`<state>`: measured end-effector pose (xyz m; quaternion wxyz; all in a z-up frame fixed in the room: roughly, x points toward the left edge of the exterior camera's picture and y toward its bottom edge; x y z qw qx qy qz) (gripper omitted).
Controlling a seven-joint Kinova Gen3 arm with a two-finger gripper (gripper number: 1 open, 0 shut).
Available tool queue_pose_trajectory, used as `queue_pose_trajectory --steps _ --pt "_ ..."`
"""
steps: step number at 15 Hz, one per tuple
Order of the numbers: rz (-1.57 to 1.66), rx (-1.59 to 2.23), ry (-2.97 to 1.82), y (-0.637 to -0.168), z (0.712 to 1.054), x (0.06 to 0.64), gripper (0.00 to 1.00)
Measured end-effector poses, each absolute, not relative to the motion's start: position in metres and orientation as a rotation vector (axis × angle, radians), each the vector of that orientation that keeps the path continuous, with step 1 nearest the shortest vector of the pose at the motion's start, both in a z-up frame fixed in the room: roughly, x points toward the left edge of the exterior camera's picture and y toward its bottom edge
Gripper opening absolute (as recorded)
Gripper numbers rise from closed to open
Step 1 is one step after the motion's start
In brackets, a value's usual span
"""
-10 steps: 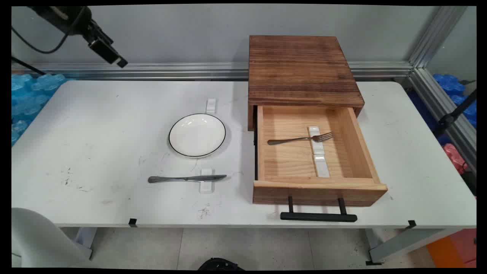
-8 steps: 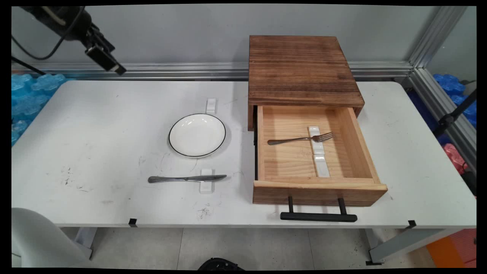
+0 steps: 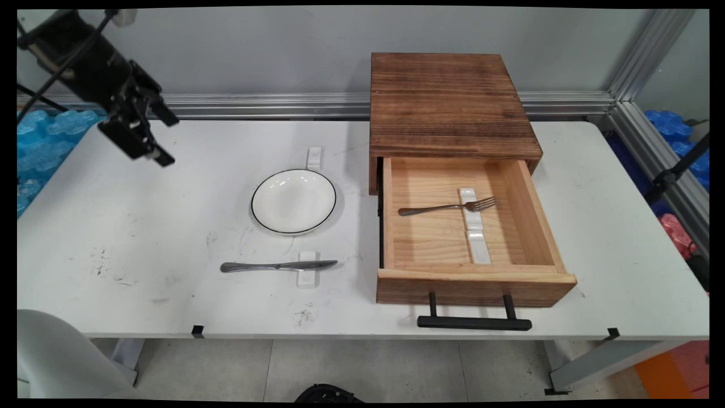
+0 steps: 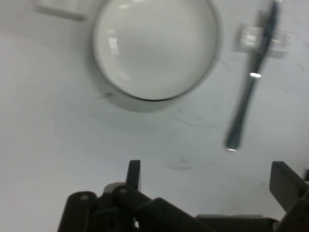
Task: Pick up the knife from the right of the white plate
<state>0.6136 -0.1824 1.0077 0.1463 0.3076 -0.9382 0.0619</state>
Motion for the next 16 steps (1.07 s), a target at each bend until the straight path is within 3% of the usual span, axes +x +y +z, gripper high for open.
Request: queue_pose_trajectory --steps 8,16 --pt "0.018 0.715 -2.735 -0.154 0.977 0.569 1.0" --pt "-0.003 0.657 -2.747 -0.149 0.91 0.517 1.0"
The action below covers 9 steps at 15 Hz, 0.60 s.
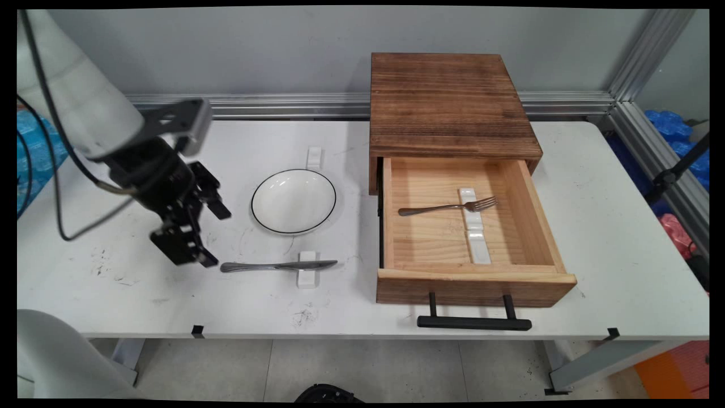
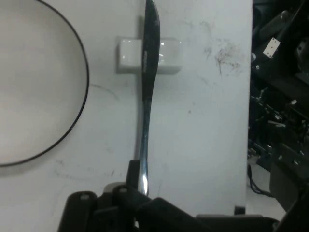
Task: Pick up the knife from the right of the white plate
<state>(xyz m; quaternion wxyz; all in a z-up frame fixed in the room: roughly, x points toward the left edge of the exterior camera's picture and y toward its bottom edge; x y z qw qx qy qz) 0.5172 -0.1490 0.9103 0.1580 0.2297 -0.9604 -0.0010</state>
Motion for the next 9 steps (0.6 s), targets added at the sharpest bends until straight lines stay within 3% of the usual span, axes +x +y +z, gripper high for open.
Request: queue_pose_trajectory --steps 9 --pt "0.038 0.65 -2.778 -0.16 0.835 0.475 1.0"
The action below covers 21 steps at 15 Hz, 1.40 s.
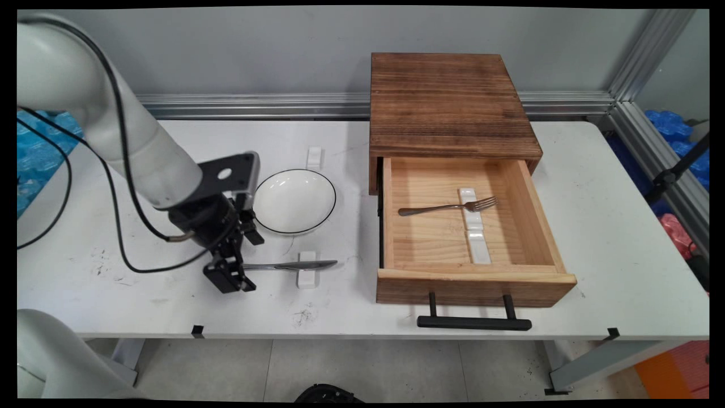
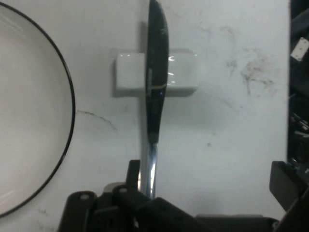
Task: Pick up the knife from the right of the white plate
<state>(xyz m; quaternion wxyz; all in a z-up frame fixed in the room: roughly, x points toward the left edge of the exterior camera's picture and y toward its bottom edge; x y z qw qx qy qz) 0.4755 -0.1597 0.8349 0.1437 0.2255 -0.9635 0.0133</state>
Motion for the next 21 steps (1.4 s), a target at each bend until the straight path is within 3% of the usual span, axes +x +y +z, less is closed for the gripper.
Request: queue_pose_trajectory --steps 11,21 --pt "0.07 0.654 -2.795 -0.173 0.789 0.46 1.0" --pt "0.064 0.615 -2.797 -0.182 0.777 0.466 1.0"
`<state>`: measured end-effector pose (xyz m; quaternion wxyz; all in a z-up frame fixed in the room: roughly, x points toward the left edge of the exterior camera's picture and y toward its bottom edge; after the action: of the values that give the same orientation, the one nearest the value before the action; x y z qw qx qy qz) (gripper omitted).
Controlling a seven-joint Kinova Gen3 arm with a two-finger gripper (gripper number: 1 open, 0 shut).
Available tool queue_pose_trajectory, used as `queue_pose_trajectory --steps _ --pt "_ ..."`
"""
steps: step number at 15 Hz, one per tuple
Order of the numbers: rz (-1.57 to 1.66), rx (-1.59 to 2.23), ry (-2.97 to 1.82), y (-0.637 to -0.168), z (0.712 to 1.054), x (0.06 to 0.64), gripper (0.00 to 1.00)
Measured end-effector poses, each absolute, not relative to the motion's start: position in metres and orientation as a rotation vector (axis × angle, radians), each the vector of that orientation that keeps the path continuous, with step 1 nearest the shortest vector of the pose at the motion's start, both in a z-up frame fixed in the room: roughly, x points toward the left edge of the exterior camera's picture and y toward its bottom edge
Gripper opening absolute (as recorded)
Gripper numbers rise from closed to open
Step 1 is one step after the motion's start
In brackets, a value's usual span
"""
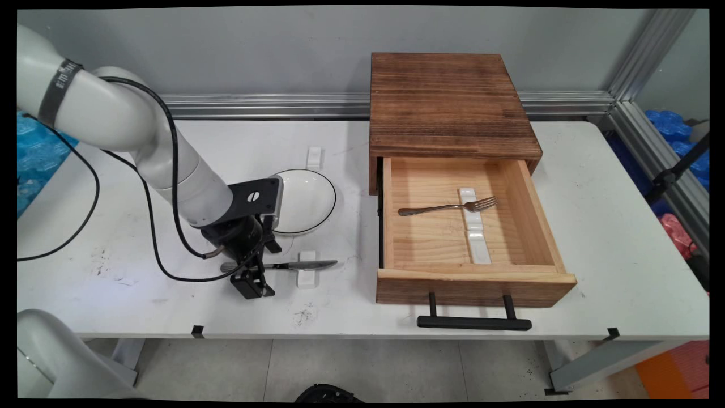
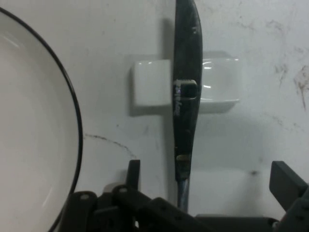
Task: Pick up the knife from the right of the white plate, then place the picked object into the drawer
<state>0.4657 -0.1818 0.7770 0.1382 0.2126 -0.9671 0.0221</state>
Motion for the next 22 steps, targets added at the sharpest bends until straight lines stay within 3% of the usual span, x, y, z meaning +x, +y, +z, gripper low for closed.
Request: queue_pose_trajectory --steps 2,3,15,22 --pt "0.063 0.61 -2.795 -0.183 0.776 0.467 1.0" --pt "0.063 0.61 -2.795 -0.184 0.776 0.468 0.0" --pt "0.047 0.599 -2.804 -0.185 0.778 0.477 0.0" --pt "0.055 0.568 -2.767 -0.188 0.818 0.473 0.0"
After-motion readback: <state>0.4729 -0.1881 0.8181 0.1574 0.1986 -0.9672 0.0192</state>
